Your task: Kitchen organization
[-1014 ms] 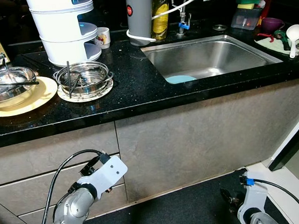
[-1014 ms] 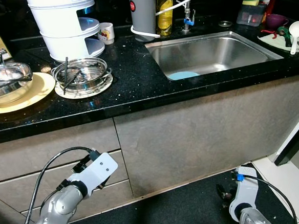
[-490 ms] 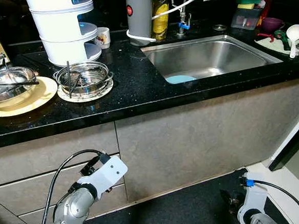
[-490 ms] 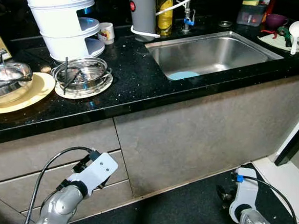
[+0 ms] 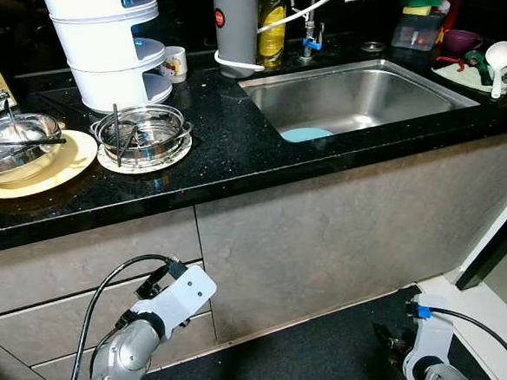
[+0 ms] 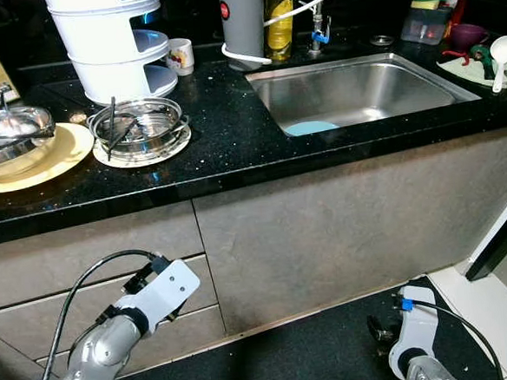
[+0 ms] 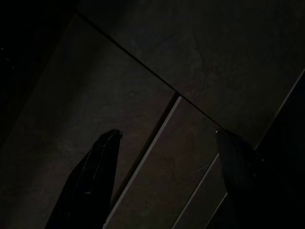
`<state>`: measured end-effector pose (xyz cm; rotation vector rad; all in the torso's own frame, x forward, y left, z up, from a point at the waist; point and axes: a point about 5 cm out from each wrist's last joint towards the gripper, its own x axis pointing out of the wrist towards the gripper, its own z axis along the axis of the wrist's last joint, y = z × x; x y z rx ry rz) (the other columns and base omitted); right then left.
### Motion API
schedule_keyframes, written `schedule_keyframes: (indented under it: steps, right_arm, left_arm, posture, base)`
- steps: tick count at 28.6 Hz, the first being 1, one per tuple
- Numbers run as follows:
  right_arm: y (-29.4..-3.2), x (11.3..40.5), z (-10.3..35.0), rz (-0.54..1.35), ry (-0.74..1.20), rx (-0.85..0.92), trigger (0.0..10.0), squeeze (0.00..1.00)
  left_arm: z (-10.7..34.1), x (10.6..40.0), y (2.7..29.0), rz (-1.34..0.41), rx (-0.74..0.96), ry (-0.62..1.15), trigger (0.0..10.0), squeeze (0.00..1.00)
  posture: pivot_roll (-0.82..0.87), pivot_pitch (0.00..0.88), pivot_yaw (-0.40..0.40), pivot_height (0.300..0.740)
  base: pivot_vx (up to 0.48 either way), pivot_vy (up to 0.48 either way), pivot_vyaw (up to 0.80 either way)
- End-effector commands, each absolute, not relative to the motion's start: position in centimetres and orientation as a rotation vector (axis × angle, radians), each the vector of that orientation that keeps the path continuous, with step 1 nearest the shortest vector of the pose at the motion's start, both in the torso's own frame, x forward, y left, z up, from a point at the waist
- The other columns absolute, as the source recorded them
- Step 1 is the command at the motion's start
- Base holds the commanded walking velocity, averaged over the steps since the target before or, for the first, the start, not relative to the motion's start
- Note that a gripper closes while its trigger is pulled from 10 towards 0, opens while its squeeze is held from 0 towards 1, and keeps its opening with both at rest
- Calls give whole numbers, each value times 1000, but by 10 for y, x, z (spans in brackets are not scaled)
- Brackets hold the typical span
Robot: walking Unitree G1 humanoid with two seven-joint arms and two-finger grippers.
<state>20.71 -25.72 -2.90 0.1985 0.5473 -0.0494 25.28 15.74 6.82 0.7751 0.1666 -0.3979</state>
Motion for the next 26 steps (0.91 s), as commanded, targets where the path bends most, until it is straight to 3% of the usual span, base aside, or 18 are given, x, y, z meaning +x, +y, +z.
schedule_keyframes:
  steps: [1,26]
  right_arm:
    - [-258,204,-31,-47,556,192,10000,0]
    - [-263,205,-28,-48,550,184,10000,0]
  left_arm:
    - [64,250,158,-411,786,177,10000,0]
    - [67,249,153,-415,782,167,10000,0]
  posture:
    - [18,0,-43,740]
    - [3,0,-52,740]
  base:
    - [0,0,0]
    - [0,0,0]
